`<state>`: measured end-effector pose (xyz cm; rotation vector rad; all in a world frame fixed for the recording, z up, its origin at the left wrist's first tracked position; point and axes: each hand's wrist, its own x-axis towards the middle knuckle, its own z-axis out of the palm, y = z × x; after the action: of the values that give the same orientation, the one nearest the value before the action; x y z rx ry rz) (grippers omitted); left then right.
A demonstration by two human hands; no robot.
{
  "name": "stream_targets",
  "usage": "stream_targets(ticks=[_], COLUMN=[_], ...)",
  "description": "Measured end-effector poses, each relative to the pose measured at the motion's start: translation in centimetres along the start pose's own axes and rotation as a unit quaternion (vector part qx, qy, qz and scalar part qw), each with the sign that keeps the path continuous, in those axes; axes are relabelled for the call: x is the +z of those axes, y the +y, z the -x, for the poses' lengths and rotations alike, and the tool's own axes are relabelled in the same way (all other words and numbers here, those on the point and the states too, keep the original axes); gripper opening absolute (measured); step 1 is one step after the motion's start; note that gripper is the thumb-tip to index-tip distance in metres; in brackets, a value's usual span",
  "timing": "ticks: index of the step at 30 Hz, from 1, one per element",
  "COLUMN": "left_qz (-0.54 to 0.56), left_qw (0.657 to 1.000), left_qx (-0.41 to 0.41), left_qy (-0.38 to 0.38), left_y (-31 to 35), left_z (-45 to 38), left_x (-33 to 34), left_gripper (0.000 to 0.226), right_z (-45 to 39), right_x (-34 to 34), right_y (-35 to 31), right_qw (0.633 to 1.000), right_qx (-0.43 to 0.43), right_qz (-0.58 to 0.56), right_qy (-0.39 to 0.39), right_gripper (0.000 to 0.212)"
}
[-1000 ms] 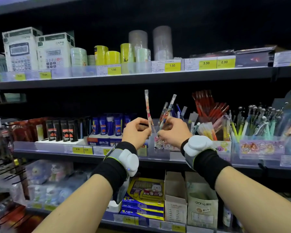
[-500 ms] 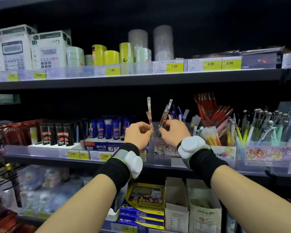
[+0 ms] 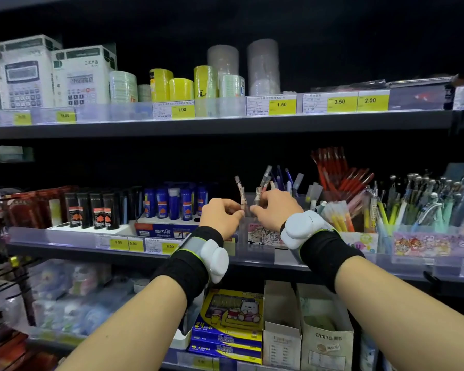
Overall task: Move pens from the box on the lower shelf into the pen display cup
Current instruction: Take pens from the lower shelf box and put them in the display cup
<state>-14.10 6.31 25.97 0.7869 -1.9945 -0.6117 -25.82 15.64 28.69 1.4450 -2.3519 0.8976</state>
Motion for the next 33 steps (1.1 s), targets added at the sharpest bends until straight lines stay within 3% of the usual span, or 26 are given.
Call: stream_targets(ticks=[6,13,21,27,33], left_qz=[0.016,0.053,0.034,-0.031,-0.088], left_qw=[1.0,0.996,0.994,0.995,0.987], left_qx=[0.015,0.052,0.1,0.041,-0.048], left_qy=[0.009,0.046,-0.009,-0.08,-0.127], left_y=[-0.2,-0.3,-2.6,-8.8,-14.4], left_z=[0.6,2.3,5.3,9.4,12.5], left_x=[-0.6,-2.4,-5.5,-6.6,-6.6], left_gripper=[0.022,0.013,0.008,0.005,0.005], right_z=[1.1,3.4,6.7,11.2,12.5], right_x=[-0.1,-0.2,2.7,8.1,13.0], right_y=[-0.3,-1.7,-4.0,-4.5,-4.3], right_qw=[0.996,0.974,0.97,0.972,0.975], right_qx=[-0.012,-0.067,-0.187,-0.221,-0.162], right_qz=[-0.046,-0.134,-0.133,-0.071,-0.006], right_qy=[0.071,0.171,0.077,-0.037,-0.154], right_gripper=[0.04,0.033,0.009,0.005,0.012])
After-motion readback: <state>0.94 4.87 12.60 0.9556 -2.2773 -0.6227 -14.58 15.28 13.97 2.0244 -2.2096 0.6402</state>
